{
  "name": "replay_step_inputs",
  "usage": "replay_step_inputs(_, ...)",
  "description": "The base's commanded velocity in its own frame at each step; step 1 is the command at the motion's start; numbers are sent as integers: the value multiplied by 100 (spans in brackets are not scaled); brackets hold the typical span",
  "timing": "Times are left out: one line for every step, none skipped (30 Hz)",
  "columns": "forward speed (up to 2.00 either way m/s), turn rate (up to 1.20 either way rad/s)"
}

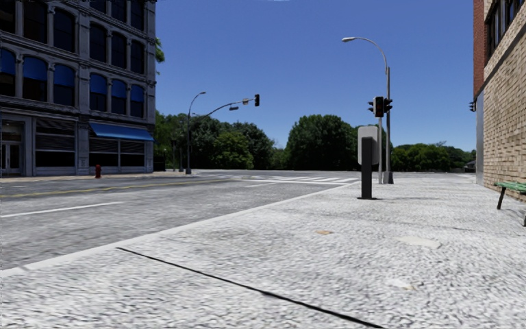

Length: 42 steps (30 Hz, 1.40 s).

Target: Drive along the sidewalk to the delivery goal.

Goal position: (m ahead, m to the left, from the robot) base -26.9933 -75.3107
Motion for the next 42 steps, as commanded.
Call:
replay_step_inputs(200,-85)
replay_step_inputs(200,-85)
replay_step_inputs(200,-85)
replay_step_inputs(200,-85)
replay_step_inputs(200,-85)
replay_step_inputs(200,-85)
replay_step_inputs(200,-85)
replay_step_inputs(200,-85)
replay_step_inputs(200,-85)
replay_step_inputs(200,-86)
replay_step_inputs(200,-86)
replay_step_inputs(200,-86)
replay_step_inputs(200,-86)
replay_step_inputs(200,-86)
replay_step_inputs(200,-86)
replay_step_inputs(200,-76)
replay_step_inputs(200,0)
replay_step_inputs(200,0)
replay_step_inputs(200,0)
replay_step_inputs(200,0)
replay_step_inputs(200,0)
replay_step_inputs(200,0)
replay_step_inputs(200,0)
replay_step_inputs(200,0)
replay_step_inputs(200,0)
replay_step_inputs(200,0)
replay_step_inputs(200,0)
replay_step_inputs(200,0)
replay_step_inputs(200,0)
replay_step_inputs(200,0)
replay_step_inputs(200,0)
replay_step_inputs(200,0)
replay_step_inputs(200,0)
replay_step_inputs(200,-7)
replay_step_inputs(200,-7)
replay_step_inputs(200,-22)
replay_step_inputs(200,-27)
replay_step_inputs(200,-28)
replay_step_inputs(200,-28)
replay_step_inputs(200,-29)
replay_step_inputs(200,-30)
replay_step_inputs(200,-30)
